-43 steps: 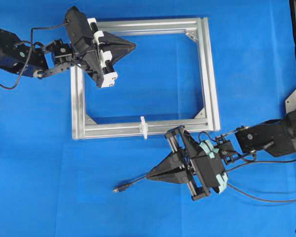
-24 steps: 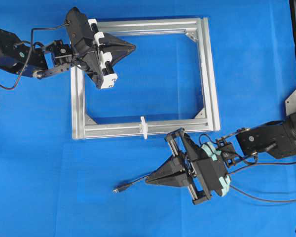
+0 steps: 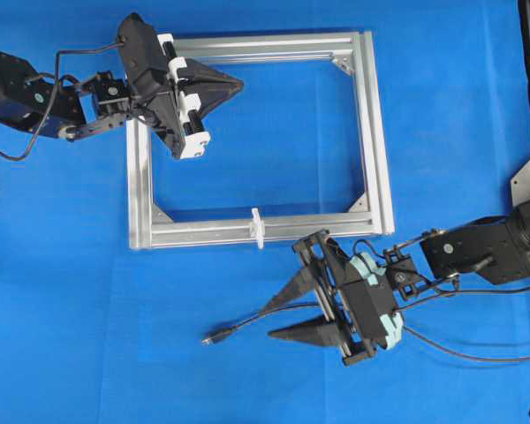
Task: Insert the wire through the string loop located in the center.
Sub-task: 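Open the right gripper and lower it over the black USB cable end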
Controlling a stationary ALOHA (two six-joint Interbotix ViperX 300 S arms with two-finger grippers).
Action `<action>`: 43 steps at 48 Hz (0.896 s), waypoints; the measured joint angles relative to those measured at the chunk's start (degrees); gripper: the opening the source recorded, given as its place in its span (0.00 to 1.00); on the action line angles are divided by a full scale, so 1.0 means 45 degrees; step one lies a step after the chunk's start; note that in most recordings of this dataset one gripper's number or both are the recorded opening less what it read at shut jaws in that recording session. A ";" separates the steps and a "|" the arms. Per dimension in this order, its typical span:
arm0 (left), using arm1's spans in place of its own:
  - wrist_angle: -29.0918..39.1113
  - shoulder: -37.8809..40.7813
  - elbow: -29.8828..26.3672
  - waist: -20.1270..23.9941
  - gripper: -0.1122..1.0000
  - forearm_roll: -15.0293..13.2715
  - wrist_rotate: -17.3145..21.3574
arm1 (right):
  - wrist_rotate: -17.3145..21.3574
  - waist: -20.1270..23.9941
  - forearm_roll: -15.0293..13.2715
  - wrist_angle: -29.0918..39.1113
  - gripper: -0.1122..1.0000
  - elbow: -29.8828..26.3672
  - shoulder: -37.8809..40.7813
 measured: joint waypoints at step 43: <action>0.0000 -0.0020 0.0117 0.0000 0.10 0.0000 0.0020 | 0.0352 -0.0254 0.0723 0.1094 0.87 -0.1230 0.2266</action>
